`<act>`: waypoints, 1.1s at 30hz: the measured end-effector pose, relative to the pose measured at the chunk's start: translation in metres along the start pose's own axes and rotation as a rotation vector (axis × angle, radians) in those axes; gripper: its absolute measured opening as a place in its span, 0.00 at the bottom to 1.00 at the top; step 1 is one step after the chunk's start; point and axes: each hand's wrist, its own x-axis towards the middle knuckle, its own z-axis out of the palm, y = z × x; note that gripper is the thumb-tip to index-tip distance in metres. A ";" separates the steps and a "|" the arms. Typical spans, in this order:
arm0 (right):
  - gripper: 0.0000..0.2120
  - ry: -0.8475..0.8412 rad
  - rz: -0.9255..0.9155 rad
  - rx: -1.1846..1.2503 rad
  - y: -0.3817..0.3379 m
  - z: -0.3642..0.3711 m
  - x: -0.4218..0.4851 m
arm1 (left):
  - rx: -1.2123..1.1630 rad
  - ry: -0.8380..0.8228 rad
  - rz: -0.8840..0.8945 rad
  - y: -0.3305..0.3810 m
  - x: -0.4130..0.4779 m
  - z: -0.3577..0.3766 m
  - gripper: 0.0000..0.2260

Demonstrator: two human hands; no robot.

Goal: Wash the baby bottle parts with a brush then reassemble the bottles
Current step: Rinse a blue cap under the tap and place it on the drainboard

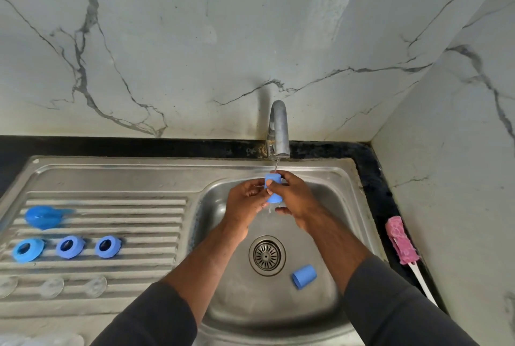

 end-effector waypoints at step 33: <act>0.12 -0.007 0.022 0.669 0.004 -0.004 0.003 | 0.091 -0.057 0.118 0.015 0.012 0.001 0.16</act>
